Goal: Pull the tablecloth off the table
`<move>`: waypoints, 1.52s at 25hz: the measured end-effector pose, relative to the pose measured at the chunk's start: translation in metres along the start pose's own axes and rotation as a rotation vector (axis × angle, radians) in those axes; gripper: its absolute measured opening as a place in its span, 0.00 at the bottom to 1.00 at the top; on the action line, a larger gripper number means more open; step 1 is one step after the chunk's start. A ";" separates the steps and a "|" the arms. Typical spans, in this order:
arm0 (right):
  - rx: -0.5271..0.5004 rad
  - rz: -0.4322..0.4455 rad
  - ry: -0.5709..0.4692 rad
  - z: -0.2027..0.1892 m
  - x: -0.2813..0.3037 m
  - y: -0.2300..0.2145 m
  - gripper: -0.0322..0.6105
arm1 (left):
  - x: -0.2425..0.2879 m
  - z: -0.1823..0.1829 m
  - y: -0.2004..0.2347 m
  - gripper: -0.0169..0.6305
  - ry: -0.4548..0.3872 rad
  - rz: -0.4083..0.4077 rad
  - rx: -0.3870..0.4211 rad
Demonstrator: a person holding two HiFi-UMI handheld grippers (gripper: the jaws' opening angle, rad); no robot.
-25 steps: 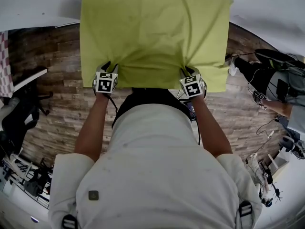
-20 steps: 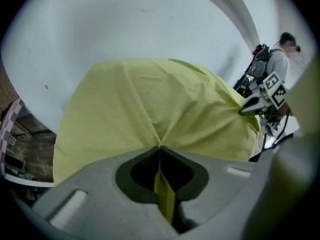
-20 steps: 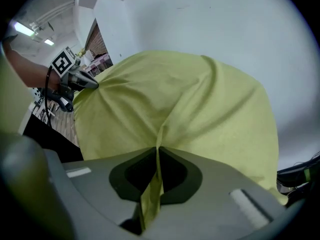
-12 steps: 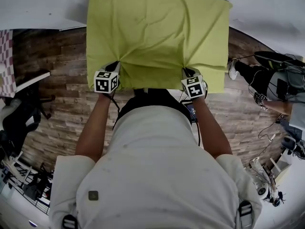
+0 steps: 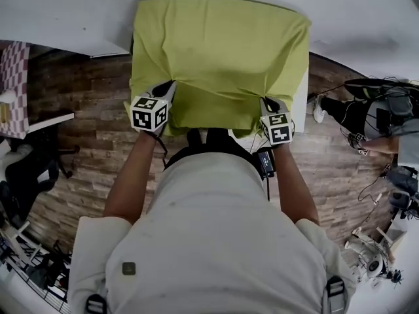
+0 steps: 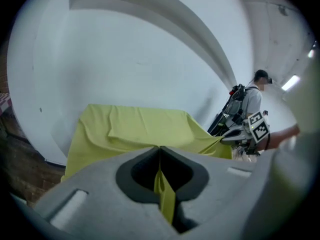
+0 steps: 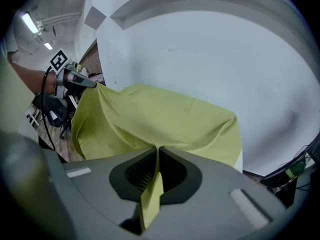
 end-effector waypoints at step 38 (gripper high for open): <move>-0.065 -0.171 -0.791 0.154 -0.326 0.011 0.08 | -0.249 0.165 -0.194 0.04 -0.587 -0.101 0.395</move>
Point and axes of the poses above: the fingertips, and each gripper's own axes: x forward along the fingers, y to its left, z out of its top, the point moved 4 cm from there along -x, backward along the fingers, and after that the axes turned 7 degrees about -z, right-handed, at the moved point
